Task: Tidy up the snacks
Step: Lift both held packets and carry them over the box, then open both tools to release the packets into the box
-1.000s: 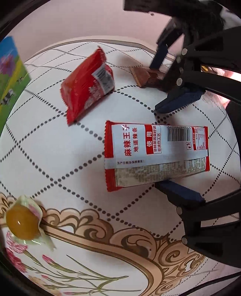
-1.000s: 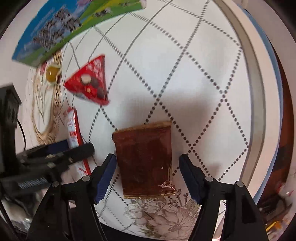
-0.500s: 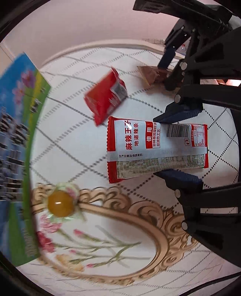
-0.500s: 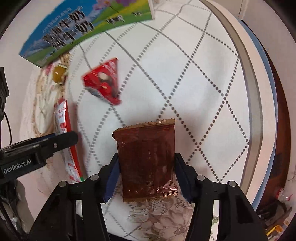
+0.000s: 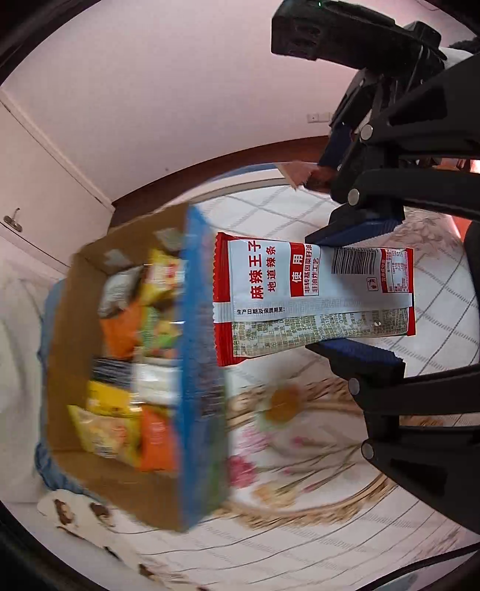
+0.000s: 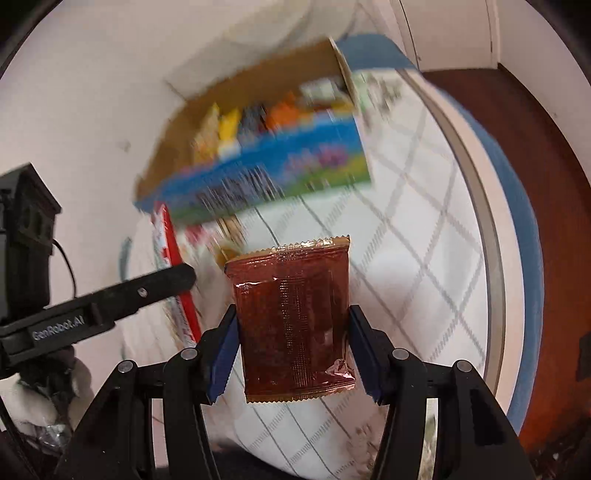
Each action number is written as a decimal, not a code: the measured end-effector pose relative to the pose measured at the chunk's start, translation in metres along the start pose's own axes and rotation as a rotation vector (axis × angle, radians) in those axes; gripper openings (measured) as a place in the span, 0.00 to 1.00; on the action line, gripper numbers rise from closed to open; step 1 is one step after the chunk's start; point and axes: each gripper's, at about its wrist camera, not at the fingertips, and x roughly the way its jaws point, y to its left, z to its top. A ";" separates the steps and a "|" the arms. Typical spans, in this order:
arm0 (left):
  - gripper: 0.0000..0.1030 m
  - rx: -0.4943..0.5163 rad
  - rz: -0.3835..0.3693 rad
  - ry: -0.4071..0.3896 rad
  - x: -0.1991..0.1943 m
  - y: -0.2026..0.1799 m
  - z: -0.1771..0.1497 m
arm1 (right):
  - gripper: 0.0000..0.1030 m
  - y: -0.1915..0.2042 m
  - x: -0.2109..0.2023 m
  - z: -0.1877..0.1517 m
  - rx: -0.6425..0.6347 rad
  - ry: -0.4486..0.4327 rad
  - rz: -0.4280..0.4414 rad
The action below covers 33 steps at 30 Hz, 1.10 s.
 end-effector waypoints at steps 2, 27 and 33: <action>0.43 0.002 0.026 -0.017 -0.004 0.002 0.025 | 0.57 0.011 -0.006 0.025 -0.017 -0.035 0.016; 0.58 -0.129 0.403 0.084 0.093 0.138 0.189 | 0.73 0.061 0.143 0.270 -0.166 -0.182 -0.283; 0.87 -0.123 0.355 0.057 0.098 0.128 0.189 | 0.97 0.052 0.156 0.267 -0.151 -0.161 -0.308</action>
